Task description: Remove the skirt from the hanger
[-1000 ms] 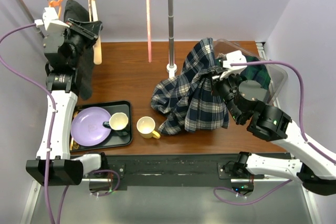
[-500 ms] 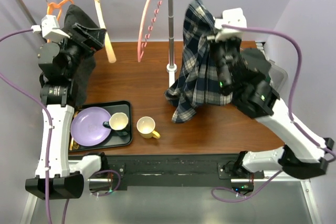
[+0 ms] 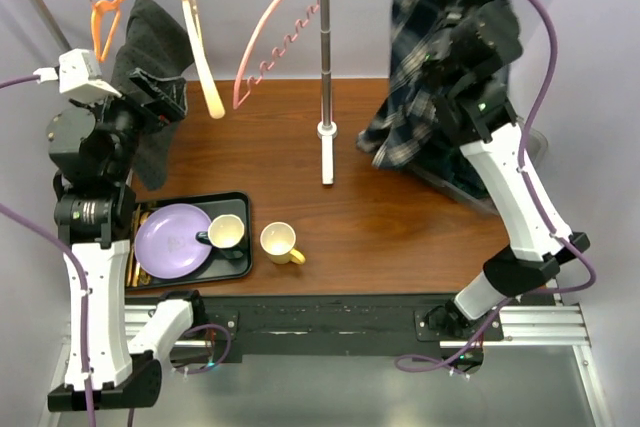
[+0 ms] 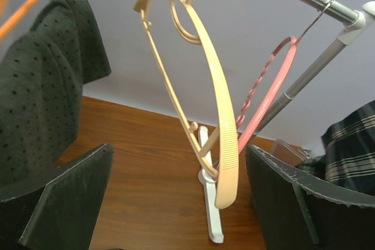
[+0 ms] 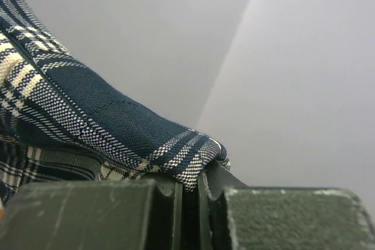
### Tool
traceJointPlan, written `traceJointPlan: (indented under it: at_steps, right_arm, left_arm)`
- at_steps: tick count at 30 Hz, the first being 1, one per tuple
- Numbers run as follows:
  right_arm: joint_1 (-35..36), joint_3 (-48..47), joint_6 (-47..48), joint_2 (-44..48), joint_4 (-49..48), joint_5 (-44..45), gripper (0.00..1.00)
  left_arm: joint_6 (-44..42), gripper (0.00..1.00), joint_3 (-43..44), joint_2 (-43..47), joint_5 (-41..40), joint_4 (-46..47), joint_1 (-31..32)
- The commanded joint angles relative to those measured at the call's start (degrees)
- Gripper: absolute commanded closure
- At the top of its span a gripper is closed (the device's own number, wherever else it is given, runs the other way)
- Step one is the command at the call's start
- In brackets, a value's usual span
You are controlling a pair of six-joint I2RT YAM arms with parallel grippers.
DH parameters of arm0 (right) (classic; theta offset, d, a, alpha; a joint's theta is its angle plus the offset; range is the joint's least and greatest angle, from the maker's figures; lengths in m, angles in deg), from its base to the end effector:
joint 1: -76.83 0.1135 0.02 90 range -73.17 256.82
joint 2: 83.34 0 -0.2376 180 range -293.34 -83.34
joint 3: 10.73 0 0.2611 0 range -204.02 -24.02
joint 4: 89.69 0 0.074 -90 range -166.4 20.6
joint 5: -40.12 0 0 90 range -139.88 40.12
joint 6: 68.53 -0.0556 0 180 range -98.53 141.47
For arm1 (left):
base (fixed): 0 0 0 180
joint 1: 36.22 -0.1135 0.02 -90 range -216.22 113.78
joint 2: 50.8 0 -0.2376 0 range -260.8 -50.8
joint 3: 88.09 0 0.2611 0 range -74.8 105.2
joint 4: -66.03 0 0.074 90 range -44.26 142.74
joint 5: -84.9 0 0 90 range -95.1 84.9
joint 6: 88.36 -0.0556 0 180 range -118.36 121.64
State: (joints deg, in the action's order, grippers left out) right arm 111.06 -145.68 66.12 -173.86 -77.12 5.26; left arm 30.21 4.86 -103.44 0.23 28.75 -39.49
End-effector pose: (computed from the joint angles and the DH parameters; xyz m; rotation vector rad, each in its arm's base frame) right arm 0.2724 0.1302 0.5897 0.0848 1.2879 -0.6429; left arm 0.2041 0.0065 0.4781 -0.3477 1.4931 -0.4231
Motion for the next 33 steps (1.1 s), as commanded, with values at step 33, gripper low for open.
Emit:
traceJointPlan:
  at_steps: [33]
  right_arm:
    - [-12.52,53.78,-30.47,4.92,-6.14,2.06,1.0]
  left_arm:
    - [-6.87,0.0,-8.99,13.79,-13.94,3.33,-0.42]
